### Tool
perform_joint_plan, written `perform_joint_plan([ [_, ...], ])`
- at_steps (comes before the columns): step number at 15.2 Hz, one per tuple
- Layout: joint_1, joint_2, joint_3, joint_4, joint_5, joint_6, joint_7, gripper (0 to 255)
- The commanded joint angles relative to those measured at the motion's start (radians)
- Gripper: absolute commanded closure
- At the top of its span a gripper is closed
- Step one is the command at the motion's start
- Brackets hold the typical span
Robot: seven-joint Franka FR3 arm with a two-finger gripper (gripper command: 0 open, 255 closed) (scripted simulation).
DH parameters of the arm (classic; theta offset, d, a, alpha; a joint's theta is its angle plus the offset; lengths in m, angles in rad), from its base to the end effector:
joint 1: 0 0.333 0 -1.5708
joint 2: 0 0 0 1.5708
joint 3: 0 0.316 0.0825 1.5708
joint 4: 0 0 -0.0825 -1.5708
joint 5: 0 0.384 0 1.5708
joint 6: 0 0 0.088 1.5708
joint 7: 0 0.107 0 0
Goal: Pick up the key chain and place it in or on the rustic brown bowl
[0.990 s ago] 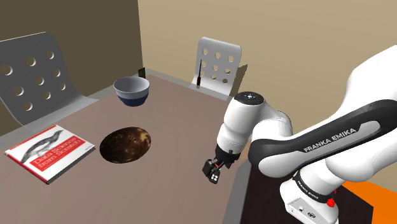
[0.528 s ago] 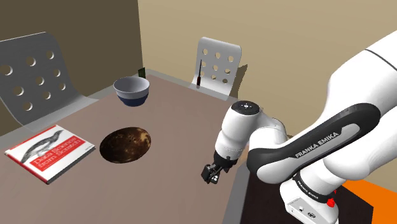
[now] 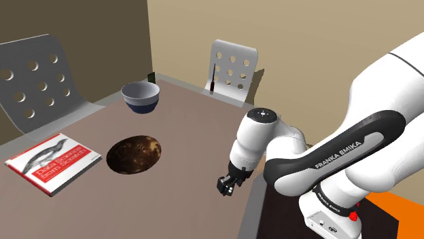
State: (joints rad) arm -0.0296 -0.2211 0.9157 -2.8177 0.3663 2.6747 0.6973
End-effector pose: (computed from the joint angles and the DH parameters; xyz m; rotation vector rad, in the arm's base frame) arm 0.2570 0.2657 0.2446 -3.1240 0.2344 -0.0345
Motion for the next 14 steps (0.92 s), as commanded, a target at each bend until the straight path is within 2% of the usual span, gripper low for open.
perform_joint_plan([
  [1, 0.0, 0.0, 0.0, 0.0, 0.0, 0.0, 0.0, 255],
  [7, 0.0, 0.0, 0.0, 0.0, 0.0, 0.0, 0.0, 255],
  [14, 0.081, -0.146, -0.082, 0.02, 0.083, -0.158, -0.064, 255],
])
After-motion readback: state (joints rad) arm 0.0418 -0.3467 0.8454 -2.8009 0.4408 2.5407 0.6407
